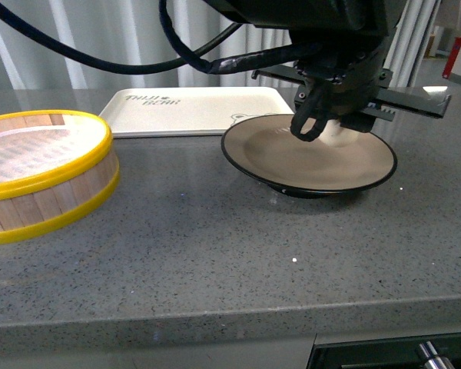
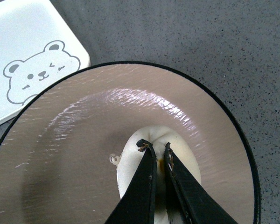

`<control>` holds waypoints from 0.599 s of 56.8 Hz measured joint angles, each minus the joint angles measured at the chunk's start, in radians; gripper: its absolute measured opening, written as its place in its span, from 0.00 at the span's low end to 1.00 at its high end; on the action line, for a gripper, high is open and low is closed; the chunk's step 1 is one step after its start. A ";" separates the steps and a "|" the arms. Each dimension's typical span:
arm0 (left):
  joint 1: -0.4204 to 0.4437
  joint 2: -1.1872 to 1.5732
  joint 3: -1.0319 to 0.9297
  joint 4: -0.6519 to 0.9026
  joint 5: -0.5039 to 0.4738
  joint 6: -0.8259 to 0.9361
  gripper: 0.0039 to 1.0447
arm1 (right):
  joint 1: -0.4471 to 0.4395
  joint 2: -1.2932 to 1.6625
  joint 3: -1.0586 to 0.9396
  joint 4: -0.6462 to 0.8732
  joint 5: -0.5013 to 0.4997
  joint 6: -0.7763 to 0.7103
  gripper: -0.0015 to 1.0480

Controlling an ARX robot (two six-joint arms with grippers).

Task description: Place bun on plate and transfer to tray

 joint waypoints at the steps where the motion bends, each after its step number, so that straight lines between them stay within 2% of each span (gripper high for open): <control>1: 0.000 0.002 0.000 0.000 0.000 0.000 0.03 | 0.000 0.000 0.000 0.000 0.000 0.000 0.92; 18: 0.004 0.014 0.012 -0.018 -0.006 -0.002 0.45 | 0.000 0.000 0.000 0.000 0.000 0.000 0.92; 25: 0.008 0.011 0.008 -0.010 0.001 -0.009 0.70 | 0.000 0.000 0.000 0.000 0.000 0.000 0.92; 31: 0.012 0.000 -0.012 -0.001 0.005 -0.013 0.84 | 0.000 0.000 0.000 0.000 0.000 0.000 0.92; 34: 0.018 -0.016 -0.032 0.010 0.007 -0.018 0.94 | 0.000 0.000 0.000 0.000 0.000 0.000 0.92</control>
